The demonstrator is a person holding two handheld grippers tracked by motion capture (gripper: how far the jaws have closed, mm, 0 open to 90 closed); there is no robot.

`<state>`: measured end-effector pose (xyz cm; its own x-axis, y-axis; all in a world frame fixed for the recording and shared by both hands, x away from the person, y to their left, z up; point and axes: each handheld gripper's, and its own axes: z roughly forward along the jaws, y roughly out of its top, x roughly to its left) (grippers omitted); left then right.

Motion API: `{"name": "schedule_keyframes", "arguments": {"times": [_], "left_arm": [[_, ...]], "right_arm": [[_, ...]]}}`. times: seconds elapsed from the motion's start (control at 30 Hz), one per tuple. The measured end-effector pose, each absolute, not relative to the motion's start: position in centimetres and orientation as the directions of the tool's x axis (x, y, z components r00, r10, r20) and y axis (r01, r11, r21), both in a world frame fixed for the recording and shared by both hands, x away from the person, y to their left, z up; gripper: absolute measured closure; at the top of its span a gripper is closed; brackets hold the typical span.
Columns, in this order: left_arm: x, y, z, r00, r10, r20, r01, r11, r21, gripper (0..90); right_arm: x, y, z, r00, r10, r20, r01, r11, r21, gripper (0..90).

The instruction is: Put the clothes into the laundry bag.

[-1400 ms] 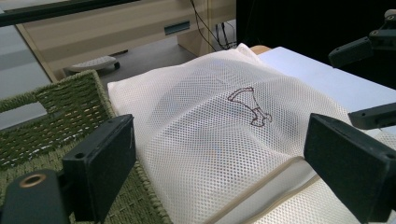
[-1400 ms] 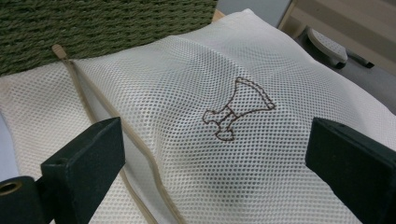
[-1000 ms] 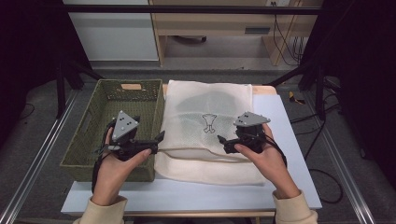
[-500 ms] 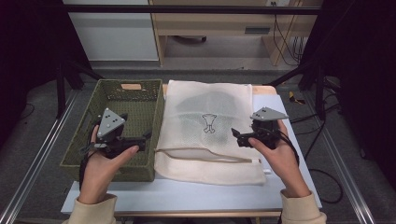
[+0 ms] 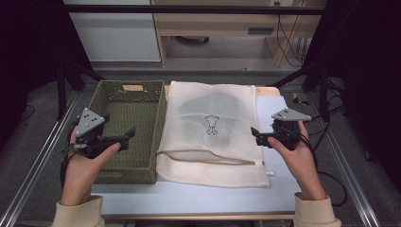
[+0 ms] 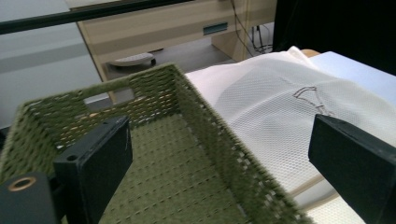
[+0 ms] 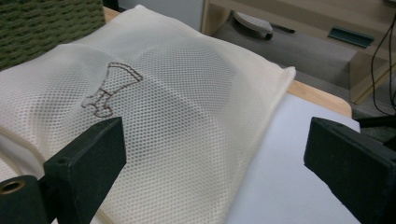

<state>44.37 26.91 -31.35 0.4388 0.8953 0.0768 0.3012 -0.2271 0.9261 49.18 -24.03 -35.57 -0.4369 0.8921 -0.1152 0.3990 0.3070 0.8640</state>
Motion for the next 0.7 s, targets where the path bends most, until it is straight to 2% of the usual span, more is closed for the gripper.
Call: {"name": "schedule_keyframes", "arguments": {"times": [0.27, 0.7], "left_arm": [[44.5, 28.8, -32.1, 0.404, 0.910, 0.097, 0.326, -0.242, 0.914, 6.3], [44.3, 31.2, -34.0, 0.396, 0.908, 0.138, 0.359, -0.291, 0.887, 5.9]], "right_arm": [[49.1, -26.8, -36.5, -0.385, 0.918, -0.091, 0.426, 0.265, 0.865, 6.1], [48.4, -30.8, -41.0, -0.319, 0.947, -0.029, 0.475, 0.186, 0.860, 5.6]]}}
